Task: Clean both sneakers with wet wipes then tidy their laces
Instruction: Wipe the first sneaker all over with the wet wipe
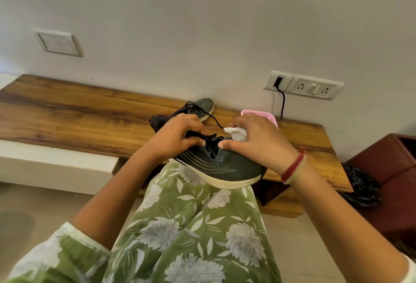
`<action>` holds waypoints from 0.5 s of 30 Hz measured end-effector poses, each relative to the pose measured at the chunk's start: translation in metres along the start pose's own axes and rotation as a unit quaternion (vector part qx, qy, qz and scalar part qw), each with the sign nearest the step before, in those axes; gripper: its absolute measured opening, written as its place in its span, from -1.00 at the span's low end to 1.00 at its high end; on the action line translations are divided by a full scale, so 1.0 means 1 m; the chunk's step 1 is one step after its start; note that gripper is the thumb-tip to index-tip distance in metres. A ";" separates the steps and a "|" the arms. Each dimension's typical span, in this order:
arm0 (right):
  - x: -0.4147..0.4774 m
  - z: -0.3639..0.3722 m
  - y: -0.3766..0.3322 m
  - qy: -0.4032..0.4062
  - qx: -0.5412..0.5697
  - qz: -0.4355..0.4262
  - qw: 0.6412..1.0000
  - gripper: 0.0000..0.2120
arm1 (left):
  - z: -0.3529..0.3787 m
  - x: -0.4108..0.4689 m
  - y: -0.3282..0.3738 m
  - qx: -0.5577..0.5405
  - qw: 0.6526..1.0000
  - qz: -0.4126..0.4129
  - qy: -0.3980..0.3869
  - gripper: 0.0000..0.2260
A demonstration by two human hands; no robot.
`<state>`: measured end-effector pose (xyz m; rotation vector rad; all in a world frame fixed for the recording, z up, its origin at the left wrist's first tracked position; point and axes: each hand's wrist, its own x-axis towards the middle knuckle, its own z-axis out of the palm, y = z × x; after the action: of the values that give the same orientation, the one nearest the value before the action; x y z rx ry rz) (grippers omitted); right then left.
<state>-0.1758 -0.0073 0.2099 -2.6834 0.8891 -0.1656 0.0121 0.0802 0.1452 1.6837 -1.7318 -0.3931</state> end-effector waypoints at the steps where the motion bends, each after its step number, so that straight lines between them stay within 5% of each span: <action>1: 0.007 0.000 -0.001 -0.017 -0.026 -0.006 1.000 -0.70 | 0.000 0.001 0.002 0.004 1.000 0.007 -0.003 -0.86; 8: 0.039 0.007 -0.006 -0.130 -0.142 -0.090 0.977 -0.71 | -0.005 0.011 0.008 0.027 0.997 0.050 -0.054 -0.88; 15: 0.056 -0.002 -0.001 -0.131 -0.122 -0.152 0.972 -0.71 | -0.013 0.026 0.000 -0.012 0.997 0.064 -0.041 -0.86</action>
<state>-0.1308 -0.0404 0.2124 -2.9631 0.4391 0.2436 0.0224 0.0579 0.1618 1.5487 -1.8754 -0.4281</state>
